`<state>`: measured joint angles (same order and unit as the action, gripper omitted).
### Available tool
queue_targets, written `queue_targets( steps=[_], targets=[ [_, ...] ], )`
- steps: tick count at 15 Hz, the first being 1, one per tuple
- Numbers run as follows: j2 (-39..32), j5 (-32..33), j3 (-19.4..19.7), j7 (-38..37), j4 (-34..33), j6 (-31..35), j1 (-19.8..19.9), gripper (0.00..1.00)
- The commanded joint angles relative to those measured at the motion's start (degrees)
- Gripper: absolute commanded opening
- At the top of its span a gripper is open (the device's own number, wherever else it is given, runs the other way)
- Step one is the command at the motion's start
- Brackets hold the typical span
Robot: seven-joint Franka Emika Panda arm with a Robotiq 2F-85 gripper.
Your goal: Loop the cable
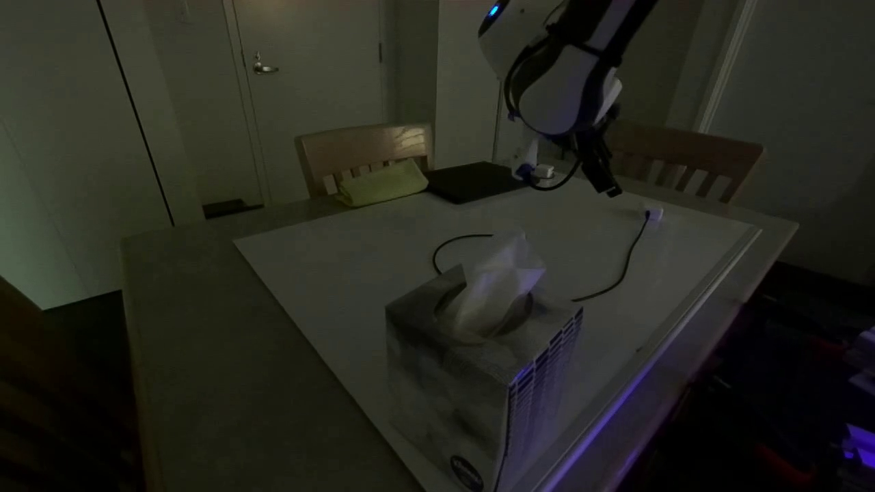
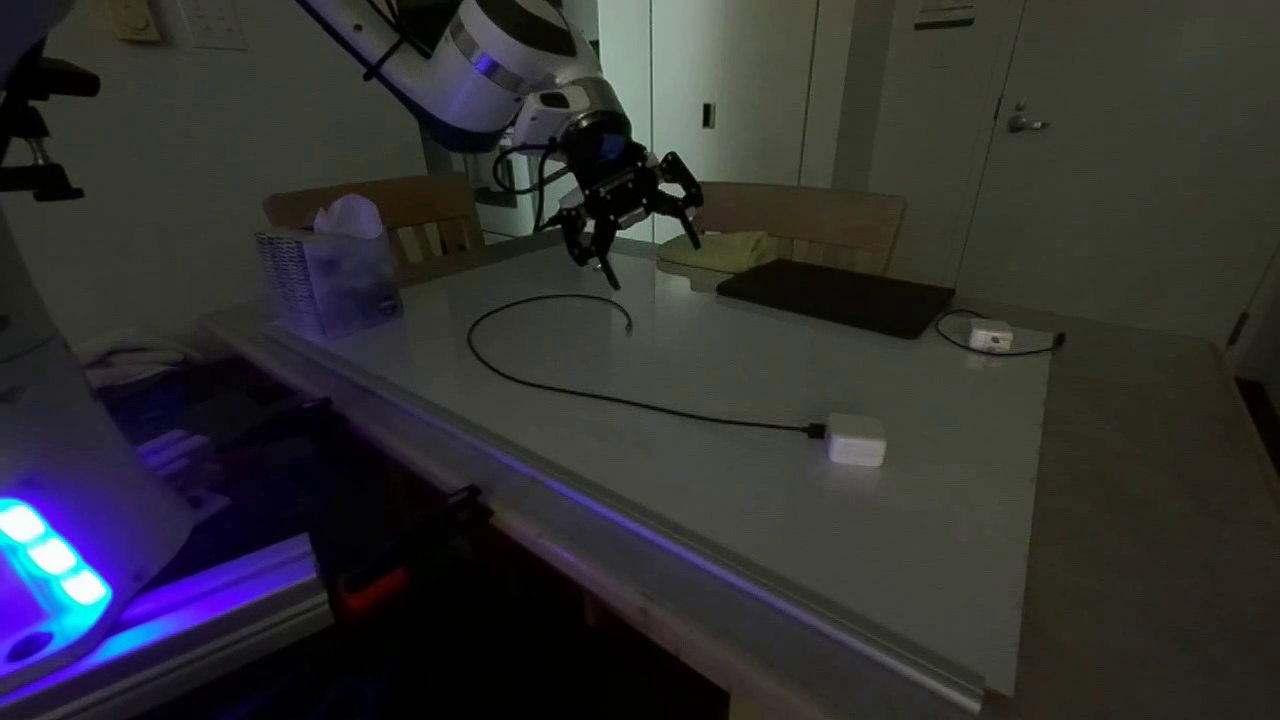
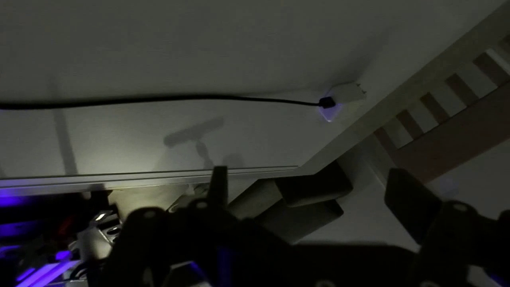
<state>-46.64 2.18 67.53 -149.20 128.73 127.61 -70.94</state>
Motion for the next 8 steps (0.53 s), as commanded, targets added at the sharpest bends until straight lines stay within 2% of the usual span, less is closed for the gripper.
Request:
queue_targets(
  steps=[1, 5, 8],
  targets=[
    [0.2, 0.1, 0.7, 0.0, 1.1, 1.2, -0.2, 1.00],
    [0.7, 0.0, 0.9, 0.0, 1.8, 1.8, -0.5, 1.00],
    [3.5, 3.8, 0.1, 0.0, 2.1, 2.4, 1.1, 1.00]
  ],
)
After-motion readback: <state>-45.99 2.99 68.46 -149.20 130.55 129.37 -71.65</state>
